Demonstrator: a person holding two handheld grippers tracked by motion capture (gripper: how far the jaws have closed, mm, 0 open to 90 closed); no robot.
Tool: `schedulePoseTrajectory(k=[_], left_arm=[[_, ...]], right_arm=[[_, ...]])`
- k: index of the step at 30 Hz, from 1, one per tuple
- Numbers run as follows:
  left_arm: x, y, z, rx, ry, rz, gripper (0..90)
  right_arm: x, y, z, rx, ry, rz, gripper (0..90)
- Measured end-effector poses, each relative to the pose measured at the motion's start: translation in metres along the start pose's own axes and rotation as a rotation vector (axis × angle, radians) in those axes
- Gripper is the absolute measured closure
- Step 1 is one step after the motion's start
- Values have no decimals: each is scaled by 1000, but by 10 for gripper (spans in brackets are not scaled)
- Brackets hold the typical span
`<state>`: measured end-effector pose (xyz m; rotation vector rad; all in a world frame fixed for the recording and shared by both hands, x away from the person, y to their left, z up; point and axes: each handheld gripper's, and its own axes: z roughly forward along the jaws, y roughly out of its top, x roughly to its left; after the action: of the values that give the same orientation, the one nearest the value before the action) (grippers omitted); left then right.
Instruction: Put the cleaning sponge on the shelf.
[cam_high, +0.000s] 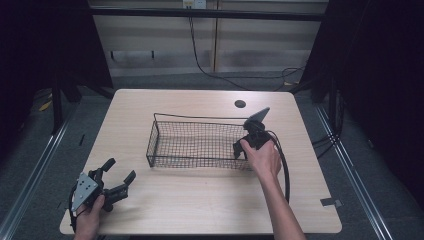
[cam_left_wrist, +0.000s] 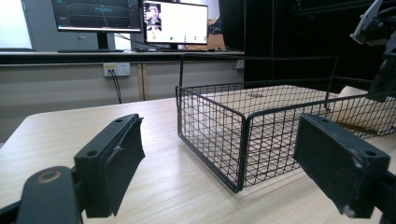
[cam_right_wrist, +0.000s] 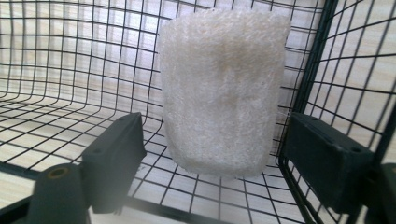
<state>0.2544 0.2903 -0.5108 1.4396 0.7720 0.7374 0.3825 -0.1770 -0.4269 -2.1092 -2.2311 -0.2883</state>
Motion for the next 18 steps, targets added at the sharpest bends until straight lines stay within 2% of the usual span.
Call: schedulePoseTrajectory(k=[6,9,11,12,13,14,15,18], left_arm=[[0,0,0,-1,-2,-2,155],[0,0,0,-1,9,2,155],[0,0,0,0,-2,-2,155],[0,0,0,-1,10,2,155],[0,0,0,-1,10,2,155],[0,0,0,0,-2,-1,155],[0,0,0,-1,10,2,155],[0,0,0,0,0,0,155]], right_arm=[[-2,-4,-8,-32,28,-25,193],[-5,-7,-13,-58,43,-33,197],[-7,-9,-16,-74,59,-49,203],[-8,-10,-17,-86,66,-49,205],[-9,-11,-19,-101,66,-57,175],[-10,-12,-20,-115,62,-63,173],[-11,-13,-22,-122,69,-64,174],[-14,-16,-26,-147,84,-76,164]])
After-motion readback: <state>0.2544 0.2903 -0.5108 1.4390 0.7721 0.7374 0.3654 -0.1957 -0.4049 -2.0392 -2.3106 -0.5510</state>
